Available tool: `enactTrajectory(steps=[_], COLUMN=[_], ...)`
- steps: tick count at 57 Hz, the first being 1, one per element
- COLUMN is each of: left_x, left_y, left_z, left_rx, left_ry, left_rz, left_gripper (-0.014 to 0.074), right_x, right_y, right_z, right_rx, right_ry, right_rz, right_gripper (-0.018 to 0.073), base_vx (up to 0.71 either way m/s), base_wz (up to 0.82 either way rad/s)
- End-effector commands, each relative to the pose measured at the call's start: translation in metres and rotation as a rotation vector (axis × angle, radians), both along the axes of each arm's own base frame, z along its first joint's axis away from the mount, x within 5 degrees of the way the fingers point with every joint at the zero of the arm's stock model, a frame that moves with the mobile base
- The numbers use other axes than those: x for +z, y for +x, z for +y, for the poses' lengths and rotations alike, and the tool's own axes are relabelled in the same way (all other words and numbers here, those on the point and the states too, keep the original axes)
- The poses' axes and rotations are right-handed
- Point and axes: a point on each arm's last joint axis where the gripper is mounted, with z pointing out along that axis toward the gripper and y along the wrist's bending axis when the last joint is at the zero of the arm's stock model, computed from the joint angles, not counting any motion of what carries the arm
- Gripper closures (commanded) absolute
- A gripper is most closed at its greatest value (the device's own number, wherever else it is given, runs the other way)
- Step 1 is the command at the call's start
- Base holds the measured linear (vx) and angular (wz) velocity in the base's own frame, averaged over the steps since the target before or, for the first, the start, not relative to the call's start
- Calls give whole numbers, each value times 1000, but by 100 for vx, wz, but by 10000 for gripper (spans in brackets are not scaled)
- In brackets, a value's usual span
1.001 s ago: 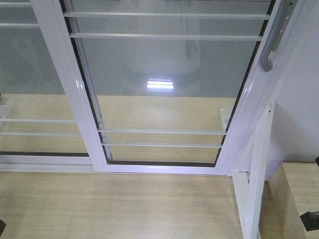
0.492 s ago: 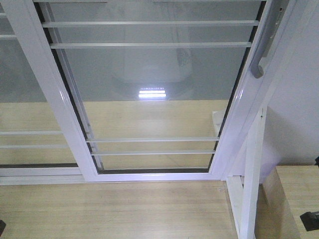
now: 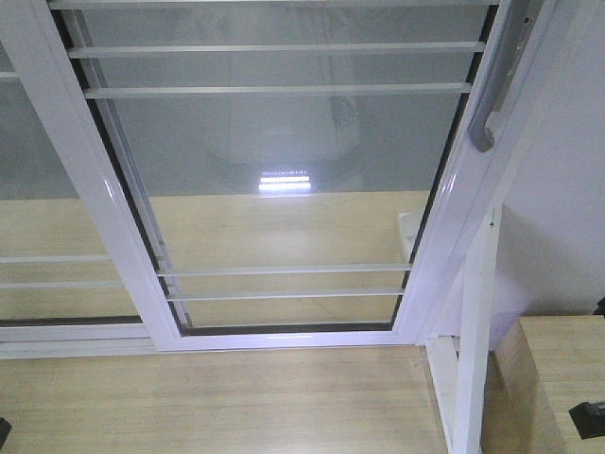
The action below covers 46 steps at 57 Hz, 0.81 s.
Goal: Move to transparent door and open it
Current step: 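Approach the silver door handle with the right gripper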
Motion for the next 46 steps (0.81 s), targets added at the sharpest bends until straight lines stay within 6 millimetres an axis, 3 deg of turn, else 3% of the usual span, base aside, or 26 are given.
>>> enactTrajectory(steps=[1,46], left_x=[15,15], left_y=[-2,-2], left_z=[0,0], left_rx=[-6,-5], left_ry=[-24,-24], left_rz=[-114,-113], left_gripper=[594,594], right_x=[8,8], right_y=[-2,-2], right_z=[-1,-1], right_rx=[-13,-11], right_ry=[8,7], right_rz=[-97,-94], right_gripper=[564,564], base_vx=[3,2], base_wz=[-2,0])
